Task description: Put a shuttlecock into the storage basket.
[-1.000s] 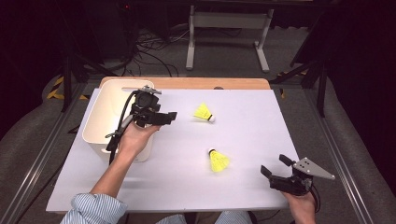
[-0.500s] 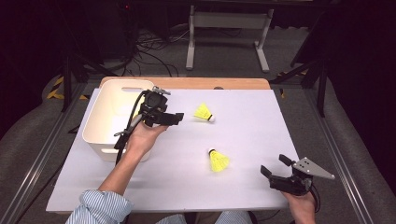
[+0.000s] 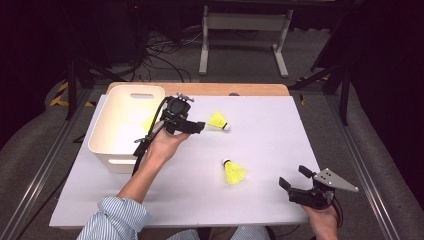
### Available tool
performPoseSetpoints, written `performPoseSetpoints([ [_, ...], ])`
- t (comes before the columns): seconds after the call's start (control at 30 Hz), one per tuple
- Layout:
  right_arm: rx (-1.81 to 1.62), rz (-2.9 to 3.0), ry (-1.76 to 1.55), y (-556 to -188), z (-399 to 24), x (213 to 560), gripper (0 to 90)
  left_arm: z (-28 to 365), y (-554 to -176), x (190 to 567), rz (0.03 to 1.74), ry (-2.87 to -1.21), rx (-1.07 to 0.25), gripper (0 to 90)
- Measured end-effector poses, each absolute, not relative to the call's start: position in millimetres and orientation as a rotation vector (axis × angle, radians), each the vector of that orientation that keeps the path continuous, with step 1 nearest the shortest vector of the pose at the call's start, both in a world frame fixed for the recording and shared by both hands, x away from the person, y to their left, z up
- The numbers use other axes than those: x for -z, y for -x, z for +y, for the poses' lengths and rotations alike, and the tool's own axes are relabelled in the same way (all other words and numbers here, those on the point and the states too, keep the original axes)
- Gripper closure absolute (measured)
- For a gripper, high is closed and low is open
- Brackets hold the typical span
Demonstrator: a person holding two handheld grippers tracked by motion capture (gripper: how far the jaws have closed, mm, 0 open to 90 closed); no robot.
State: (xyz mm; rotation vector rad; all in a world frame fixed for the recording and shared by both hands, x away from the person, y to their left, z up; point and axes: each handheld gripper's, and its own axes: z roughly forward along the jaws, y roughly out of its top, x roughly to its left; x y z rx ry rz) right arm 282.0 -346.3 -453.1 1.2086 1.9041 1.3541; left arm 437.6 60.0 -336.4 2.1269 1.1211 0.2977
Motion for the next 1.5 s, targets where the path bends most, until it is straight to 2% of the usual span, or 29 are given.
performPoseSetpoints([
  [0.97,-1.360,1.912,-1.223,-284,-346,454,9.9,22,-480,366,1.135,-2.122,-0.243,31.5],
  [1.5,-1.352,1.915,-1.215,-283,-345,454,9.9,17,-506,376,1.171,-2.097,-0.234,31.8],
])
